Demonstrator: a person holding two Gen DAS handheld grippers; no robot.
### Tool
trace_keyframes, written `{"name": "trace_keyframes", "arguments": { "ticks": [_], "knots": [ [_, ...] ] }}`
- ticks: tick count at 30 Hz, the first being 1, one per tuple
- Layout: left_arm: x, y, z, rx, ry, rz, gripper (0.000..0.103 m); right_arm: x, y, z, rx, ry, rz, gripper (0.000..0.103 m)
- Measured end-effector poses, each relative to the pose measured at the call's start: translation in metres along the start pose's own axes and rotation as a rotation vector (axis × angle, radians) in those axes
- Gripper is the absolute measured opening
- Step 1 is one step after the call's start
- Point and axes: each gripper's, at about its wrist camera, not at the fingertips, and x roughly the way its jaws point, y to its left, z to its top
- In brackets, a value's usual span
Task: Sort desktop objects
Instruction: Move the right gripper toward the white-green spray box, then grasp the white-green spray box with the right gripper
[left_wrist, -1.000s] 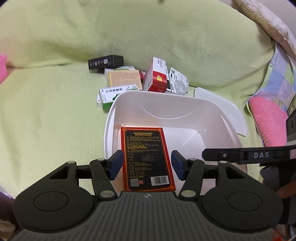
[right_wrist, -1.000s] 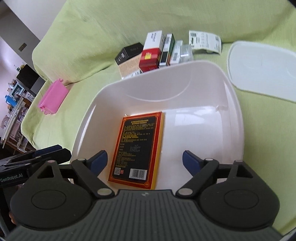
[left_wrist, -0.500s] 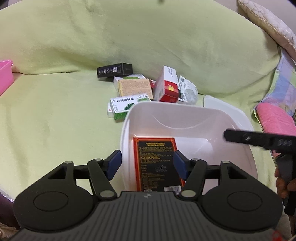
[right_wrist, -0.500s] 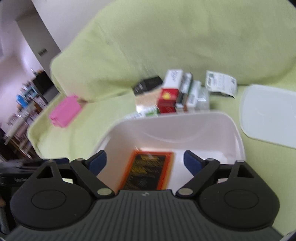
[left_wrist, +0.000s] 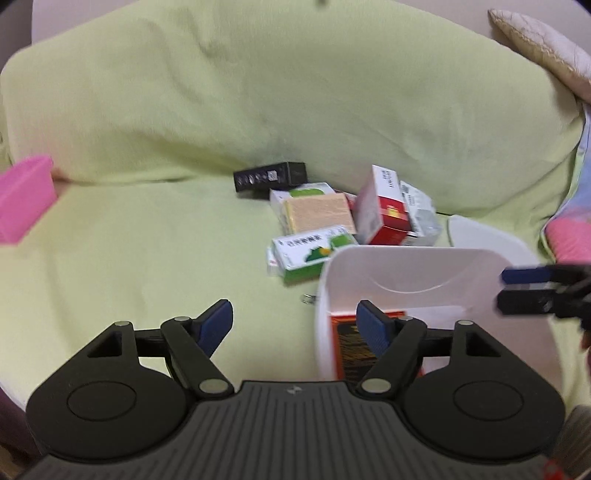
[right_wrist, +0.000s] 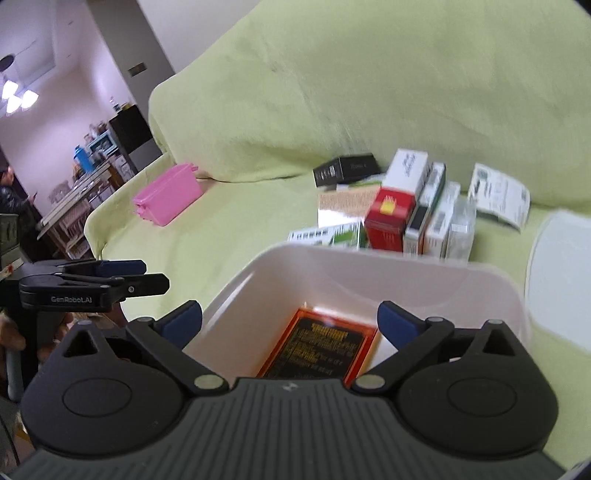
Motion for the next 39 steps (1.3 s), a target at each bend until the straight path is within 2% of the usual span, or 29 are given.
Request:
{"name": "trace_keyframes", "arguments": {
  "ticks": [4, 8, 12, 16, 21, 23, 28, 30, 32, 35, 39],
  "knots": [
    [0.007, 0.014, 0.011, 0.041, -0.012, 0.026, 0.074, 0.002, 0.002, 0.026, -0.125, -0.009, -0.037, 0.100],
    [0.018, 0.022, 0.021, 0.082, -0.013, 0.039, 0.074, 0.014, 0.003, 0.045, -0.244, 0.023, -0.049, 0.100],
    [0.033, 0.025, 0.026, 0.134, 0.003, 0.023, 0.074, 0.024, 0.003, 0.061, -0.346, 0.043, -0.043, 0.100],
    [0.056, 0.033, 0.030, 0.167, 0.030, -0.042, 0.074, 0.041, 0.001, 0.079, -0.452, 0.074, -0.036, 0.100],
    [0.085, 0.038, 0.035, 0.271, 0.035, -0.016, 0.074, 0.068, 0.000, 0.100, -0.565, 0.126, -0.047, 0.100],
    [0.096, 0.041, 0.038, 0.295, 0.035, -0.029, 0.074, 0.079, 0.000, 0.108, -0.613, 0.146, -0.050, 0.100],
    [0.126, 0.044, 0.041, 0.373, 0.040, -0.107, 0.074, 0.109, 0.008, 0.118, -0.815, 0.205, 0.006, 0.098],
    [0.137, 0.042, 0.040, 0.413, 0.049, -0.139, 0.074, 0.121, 0.012, 0.120, -0.916, 0.241, 0.047, 0.095],
    [0.149, 0.038, 0.039, 0.476, 0.061, -0.159, 0.074, 0.131, 0.016, 0.122, -1.006, 0.292, 0.087, 0.087],
    [0.163, 0.034, 0.038, 0.556, 0.071, -0.197, 0.074, 0.147, 0.015, 0.127, -1.080, 0.372, 0.155, 0.080],
    [0.180, 0.030, 0.036, 0.626, 0.081, -0.262, 0.074, 0.168, 0.014, 0.127, -1.170, 0.486, 0.200, 0.079]
  ]
}}
